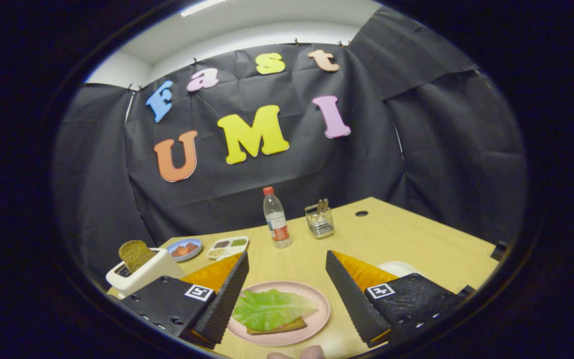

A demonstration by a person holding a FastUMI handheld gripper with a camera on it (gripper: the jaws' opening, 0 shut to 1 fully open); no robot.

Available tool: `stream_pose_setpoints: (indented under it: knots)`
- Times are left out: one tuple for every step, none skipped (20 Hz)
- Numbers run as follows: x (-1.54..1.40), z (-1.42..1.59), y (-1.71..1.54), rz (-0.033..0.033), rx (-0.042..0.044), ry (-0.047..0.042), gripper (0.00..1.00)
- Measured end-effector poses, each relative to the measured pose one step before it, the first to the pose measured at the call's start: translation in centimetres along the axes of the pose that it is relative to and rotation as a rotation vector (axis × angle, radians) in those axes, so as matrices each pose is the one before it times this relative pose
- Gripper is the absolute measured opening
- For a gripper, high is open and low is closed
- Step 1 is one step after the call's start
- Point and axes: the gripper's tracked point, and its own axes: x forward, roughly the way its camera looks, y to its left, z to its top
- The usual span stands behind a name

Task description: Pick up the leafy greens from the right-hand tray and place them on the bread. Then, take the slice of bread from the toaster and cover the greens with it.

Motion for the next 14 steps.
stream_pose_setpoints:
  knots:
    - [-0.761, 1.011, 1.897, 0.00696, -0.0195, -0.02414, 0.95]
    - [-0.602, 0.882, 2.36, 0.01447, -0.01019, -0.02001, 0.95]
    - [-0.355, 0.348, 2.466, 0.02289, -0.01161, -0.01418, 0.95]
    - [-0.257, 0.24, 2.45, 0.02074, -0.0108, -0.00533, 0.95]
    - [-0.067, -0.187, 2.347, 0.02455, -0.00729, -0.00281, 0.95]
    - [0.054, -0.114, 2.281, 0.02167, -0.00355, -0.00202, 0.95]
    - [0.232, -0.313, 2.038, 0.01509, -0.00194, 0.00142, 0.95]
    - [0.25, -0.528, 1.942, 0.01695, -0.00299, 0.00791, 0.95]
    - [0.425, -0.724, 1.881, 0.01967, -0.00144, 0.01149, 0.95]
    - [0.322, -0.765, 1.773, 0.01692, -0.00383, 0.01578, 0.95]
    - [0.428, -0.629, 1.592, 0.01497, -0.0057, 0.01154, 0.95]
    - [0.514, -0.664, 1.185, 0.00651, -0.00925, 0.01208, 0.95]
    - [0.718, -0.69, 1.102, 0.00622, -0.00761, 0.0129, 0.95]
    - [0.767, -0.739, 1.111, 0.00998, -0.00834, 0.01317, 0.95]
